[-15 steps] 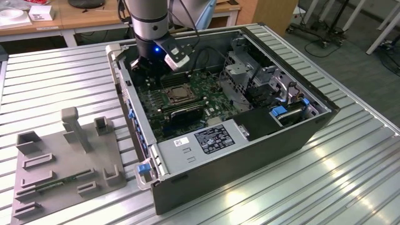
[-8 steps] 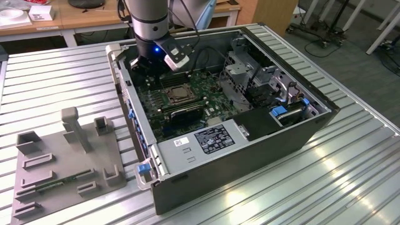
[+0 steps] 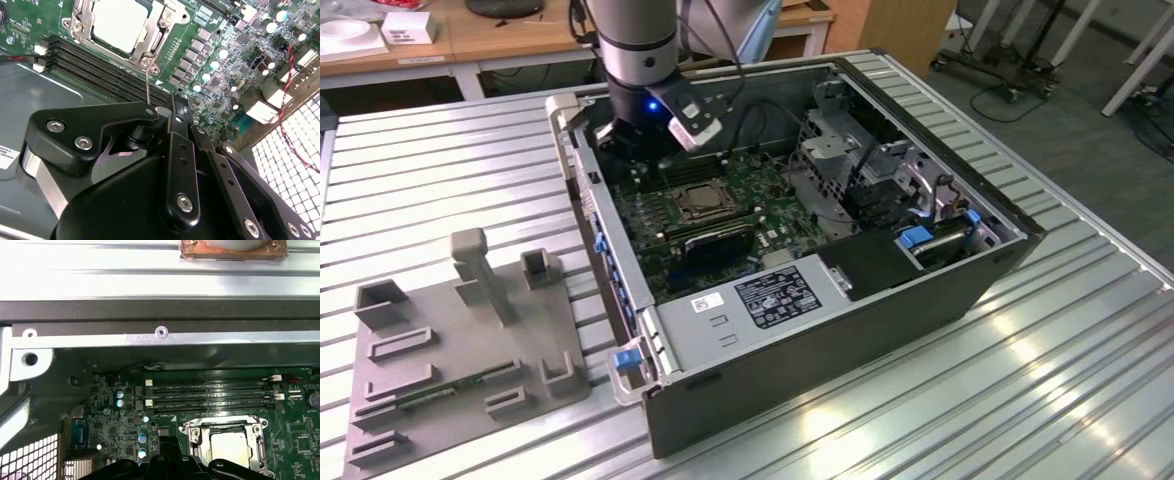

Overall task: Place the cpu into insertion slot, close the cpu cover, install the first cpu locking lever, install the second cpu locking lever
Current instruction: 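Install the first cpu locking lever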

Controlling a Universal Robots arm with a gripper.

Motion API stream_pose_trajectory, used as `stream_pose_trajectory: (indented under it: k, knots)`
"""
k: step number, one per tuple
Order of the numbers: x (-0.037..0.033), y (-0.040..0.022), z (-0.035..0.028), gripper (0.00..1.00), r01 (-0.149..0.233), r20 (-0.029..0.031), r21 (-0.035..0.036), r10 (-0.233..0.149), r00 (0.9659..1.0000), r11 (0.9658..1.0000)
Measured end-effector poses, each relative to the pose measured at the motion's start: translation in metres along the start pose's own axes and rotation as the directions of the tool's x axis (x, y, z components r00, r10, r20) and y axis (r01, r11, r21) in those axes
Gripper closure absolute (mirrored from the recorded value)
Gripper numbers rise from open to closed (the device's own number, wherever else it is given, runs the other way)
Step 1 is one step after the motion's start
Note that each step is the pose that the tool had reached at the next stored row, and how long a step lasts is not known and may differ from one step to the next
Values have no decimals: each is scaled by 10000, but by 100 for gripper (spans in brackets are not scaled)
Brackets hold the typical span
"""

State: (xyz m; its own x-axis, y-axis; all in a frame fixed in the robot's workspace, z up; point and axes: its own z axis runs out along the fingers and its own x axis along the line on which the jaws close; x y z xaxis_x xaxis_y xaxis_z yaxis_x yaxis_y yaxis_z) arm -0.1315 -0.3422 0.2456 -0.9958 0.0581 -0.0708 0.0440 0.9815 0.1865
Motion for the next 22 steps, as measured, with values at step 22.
stream_pose_trajectory:
  k: [22]
  knots:
    - [30,26,-47,89,17,225,-381,-8,9997,9993]
